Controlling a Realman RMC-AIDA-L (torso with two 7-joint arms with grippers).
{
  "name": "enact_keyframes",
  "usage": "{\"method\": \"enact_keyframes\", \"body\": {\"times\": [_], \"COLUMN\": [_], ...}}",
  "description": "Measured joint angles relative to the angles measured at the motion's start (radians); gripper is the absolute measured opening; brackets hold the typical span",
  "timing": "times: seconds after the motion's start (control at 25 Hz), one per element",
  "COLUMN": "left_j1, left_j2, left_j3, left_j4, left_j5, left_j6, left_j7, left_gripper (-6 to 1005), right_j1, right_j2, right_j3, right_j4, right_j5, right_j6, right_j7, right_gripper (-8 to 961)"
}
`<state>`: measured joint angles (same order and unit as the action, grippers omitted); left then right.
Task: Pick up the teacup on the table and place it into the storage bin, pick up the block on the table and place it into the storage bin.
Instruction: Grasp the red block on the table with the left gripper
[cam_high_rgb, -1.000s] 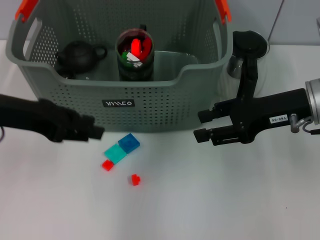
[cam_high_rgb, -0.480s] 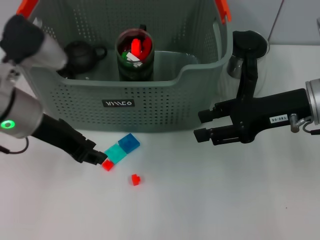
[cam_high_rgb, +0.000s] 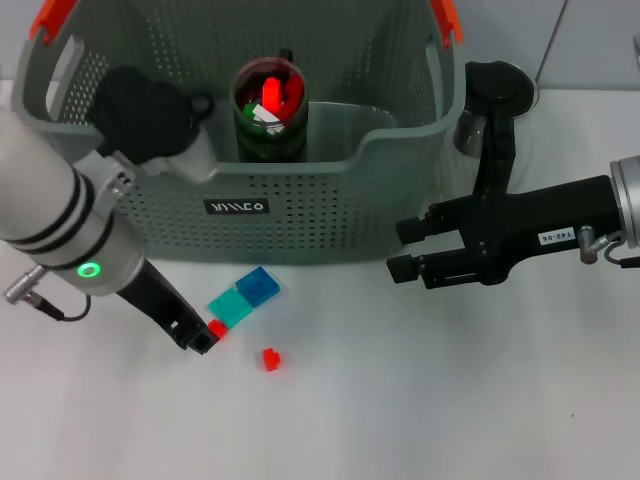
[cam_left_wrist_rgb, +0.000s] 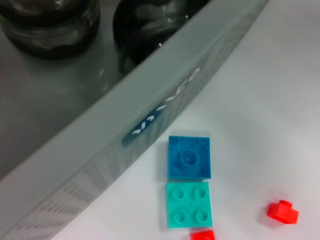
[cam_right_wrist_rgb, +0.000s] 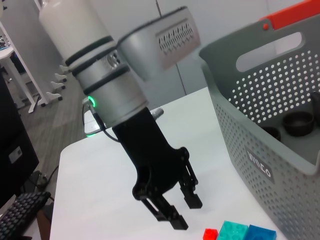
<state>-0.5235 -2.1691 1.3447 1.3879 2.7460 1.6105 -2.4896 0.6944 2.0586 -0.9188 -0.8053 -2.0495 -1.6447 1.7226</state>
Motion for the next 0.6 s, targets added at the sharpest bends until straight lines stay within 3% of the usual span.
{"method": "enact_keyframes", "body": {"times": [0.32, 0.6], "left_j1": [-0.021, -0.033], "left_j2": [-0.003, -0.002], "left_j3": [0.113, 0.129], "left_j4": [-0.051, -0.068], "left_j5": [0.041, 0.046], "left_j6": [-0.059, -0.08], "left_j7": [-0.106, -0.187], "left_gripper": [424, 423], "right_j1": [0.0, -0.006], "right_j2": [0.0, 0.0], "right_j3": [0.0, 0.0], "right_j4": [0.0, 0.0], "right_j5": [0.0, 0.0], "right_j6": [0.002, 0.002], "right_j7": [-0.001, -0.001], "right_gripper": [610, 609]}}
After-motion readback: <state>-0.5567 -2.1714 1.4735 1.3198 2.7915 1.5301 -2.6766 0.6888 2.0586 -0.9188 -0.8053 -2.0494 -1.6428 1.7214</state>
